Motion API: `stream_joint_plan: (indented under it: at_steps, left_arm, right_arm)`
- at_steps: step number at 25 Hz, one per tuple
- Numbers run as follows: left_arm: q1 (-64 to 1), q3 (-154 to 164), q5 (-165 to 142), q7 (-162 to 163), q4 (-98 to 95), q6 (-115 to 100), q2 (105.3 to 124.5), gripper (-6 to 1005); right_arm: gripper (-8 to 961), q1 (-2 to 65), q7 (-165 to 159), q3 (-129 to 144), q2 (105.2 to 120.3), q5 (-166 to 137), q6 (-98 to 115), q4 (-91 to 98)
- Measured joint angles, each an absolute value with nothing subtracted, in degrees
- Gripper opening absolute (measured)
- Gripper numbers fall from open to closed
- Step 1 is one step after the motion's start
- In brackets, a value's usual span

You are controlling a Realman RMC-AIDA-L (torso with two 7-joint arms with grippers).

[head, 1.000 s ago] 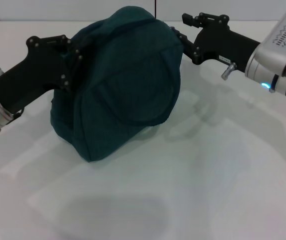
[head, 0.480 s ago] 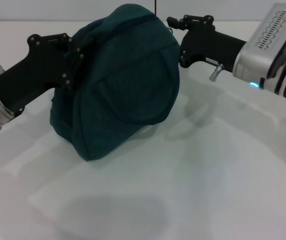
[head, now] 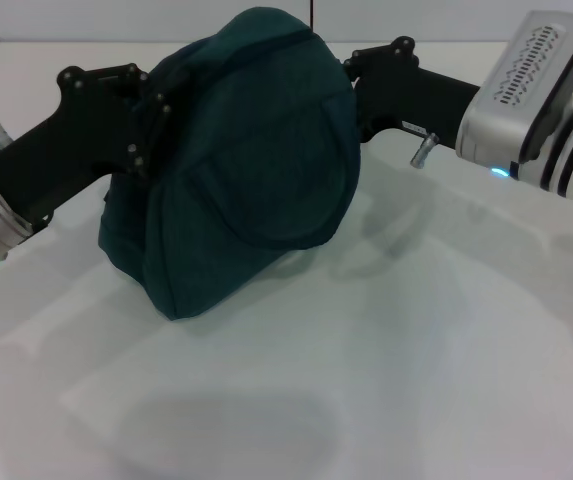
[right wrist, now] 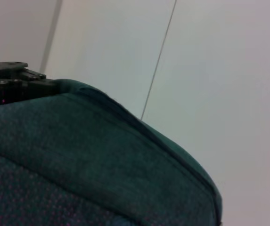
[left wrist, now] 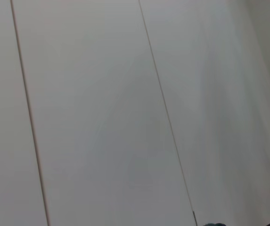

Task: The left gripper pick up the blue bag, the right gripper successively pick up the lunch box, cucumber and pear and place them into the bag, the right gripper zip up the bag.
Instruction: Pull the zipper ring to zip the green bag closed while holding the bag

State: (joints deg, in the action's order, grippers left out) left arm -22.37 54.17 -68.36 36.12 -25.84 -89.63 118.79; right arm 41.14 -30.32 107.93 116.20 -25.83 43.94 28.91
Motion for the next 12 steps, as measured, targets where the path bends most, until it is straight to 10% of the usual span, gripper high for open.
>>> stream_joint_plan:
  at_steps: [12]
  left_arm:
    - [-22.47, 51.91, -68.01, 38.58, -25.83, -89.41, 119.01, 38]
  right_arm:
    - [21, 38.2, -30.75, 104.28, 116.19, -25.3, 43.73, 26.78]
